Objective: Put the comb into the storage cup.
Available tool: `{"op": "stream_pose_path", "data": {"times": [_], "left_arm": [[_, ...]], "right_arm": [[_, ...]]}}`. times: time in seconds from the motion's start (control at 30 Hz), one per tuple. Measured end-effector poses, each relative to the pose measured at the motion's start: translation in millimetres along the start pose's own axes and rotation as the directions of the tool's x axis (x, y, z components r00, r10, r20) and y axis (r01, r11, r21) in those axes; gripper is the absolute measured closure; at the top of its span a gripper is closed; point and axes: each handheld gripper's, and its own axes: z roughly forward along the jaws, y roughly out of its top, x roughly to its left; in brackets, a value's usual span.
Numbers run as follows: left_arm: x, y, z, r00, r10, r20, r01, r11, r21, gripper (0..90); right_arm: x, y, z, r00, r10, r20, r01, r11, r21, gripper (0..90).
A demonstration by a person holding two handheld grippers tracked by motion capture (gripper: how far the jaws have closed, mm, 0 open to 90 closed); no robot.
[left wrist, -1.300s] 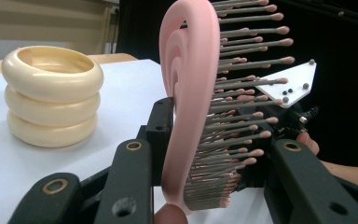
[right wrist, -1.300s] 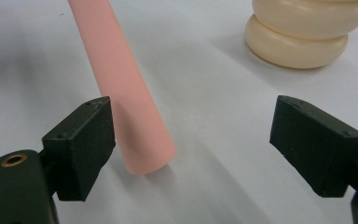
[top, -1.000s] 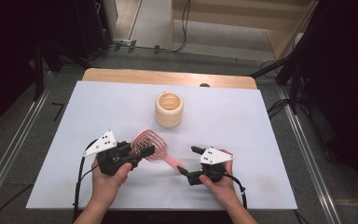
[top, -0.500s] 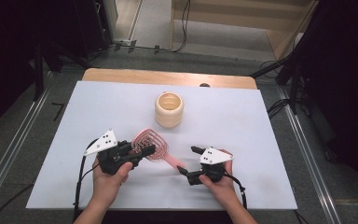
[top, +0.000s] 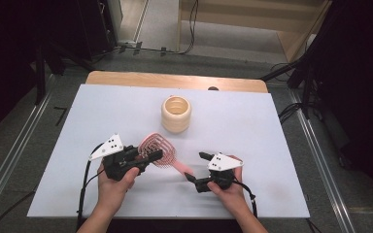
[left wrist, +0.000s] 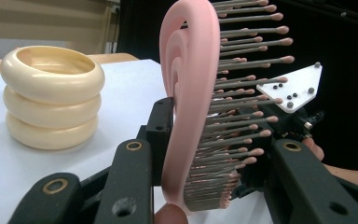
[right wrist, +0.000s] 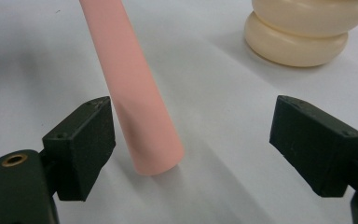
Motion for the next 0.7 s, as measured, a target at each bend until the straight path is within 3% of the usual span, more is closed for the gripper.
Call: {"op": "stream_pose_path", "data": {"times": [0.7], "left_arm": [[2.7, 0.7, 2.1, 1.0, -0.004, -0.001, 0.004, 1.0, -0.002, 64.3]], "right_arm": [[-0.1, 0.0, 0.2, 1.0, 0.001, 0.004, -0.001, 1.0, -0.001, 12.5]]}}
